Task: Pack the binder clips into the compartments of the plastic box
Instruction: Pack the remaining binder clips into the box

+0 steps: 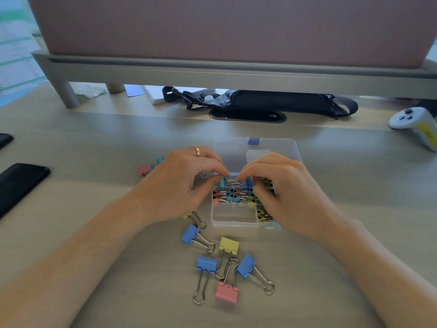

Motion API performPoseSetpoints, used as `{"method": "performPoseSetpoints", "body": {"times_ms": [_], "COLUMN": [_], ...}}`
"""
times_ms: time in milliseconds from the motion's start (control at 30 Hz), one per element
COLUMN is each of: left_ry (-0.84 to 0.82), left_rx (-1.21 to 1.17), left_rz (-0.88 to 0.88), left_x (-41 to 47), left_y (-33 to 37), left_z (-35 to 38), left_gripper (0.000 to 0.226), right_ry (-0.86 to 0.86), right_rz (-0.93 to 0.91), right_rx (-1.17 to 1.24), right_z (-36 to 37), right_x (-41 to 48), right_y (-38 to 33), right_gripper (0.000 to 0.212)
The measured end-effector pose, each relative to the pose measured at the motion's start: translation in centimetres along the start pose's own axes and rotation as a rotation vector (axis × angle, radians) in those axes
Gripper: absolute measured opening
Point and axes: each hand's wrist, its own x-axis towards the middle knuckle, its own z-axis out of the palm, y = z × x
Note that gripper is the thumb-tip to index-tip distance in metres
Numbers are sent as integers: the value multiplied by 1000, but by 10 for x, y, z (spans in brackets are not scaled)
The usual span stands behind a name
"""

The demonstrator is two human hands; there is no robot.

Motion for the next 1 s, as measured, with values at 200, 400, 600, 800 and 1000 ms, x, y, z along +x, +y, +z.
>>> {"method": "performPoseSetpoints", "body": {"times_ms": [200, 400, 600, 800, 1000], "left_ry": [173, -381, -715, -694, -632], "left_rx": [-41, -225, 57, 231, 153], "left_rz": [-86, -206, -197, -196, -201], "left_x": [5, 4, -2, -1, -4], "left_y": [-2, 2, 26, 28, 32], "left_z": [-12, -61, -62, -37, -53], "left_gripper": [23, 16, 42, 37, 28], "right_ry": [176, 324, 313, 312, 326], "right_rz": [2, 119, 127, 114, 154], "right_rx": [3, 61, 85, 111, 148], "right_z": [-6, -17, -19, -20, -24], "right_x": [1, 2, 3, 2, 2], "right_y": [3, 8, 5, 5, 7], "right_gripper": [25, 26, 26, 27, 31]}}
